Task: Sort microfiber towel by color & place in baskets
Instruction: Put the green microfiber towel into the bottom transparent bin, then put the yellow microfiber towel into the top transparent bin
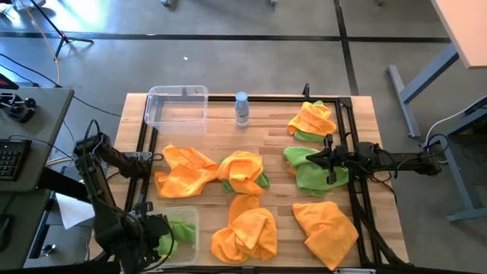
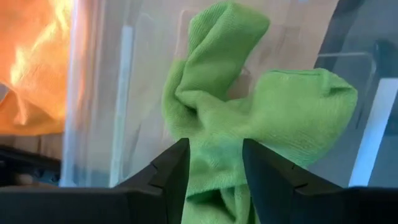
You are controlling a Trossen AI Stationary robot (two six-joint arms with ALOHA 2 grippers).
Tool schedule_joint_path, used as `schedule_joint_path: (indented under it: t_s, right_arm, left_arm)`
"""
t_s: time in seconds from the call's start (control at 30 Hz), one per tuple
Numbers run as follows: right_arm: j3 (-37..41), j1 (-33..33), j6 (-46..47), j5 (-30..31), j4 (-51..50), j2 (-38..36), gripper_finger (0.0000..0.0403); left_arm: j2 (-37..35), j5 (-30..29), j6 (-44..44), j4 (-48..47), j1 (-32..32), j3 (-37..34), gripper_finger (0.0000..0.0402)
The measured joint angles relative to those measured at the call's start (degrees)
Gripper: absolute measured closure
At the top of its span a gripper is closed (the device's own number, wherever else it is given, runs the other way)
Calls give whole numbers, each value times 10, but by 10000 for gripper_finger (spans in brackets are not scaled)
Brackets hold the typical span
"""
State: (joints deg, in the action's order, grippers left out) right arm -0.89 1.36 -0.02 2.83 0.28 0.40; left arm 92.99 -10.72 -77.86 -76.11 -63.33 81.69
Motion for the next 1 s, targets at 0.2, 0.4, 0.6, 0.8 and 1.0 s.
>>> schedule_joint_path:
  t_s: [0.2,0.4,0.6,0.8,1.0]
  right_arm:
    - [0,0,0,0,0,0,402]
    - [0,0,0,0,0,0,402]
    - [0,0,0,0,0,0,402]
    - [0,0,0,0,0,0,402]
    - [0,0,0,0,0,0,402]
  left_arm:
    - [-26,16,-25,-2,0,0,273]
    - [-30,43,-30,-1,0,0,274]
    - [-30,96,-60,0,15,0,278]
    - [-41,152,-62,7,38,0,338]
    - [-91,145,-107,29,57,0,394]
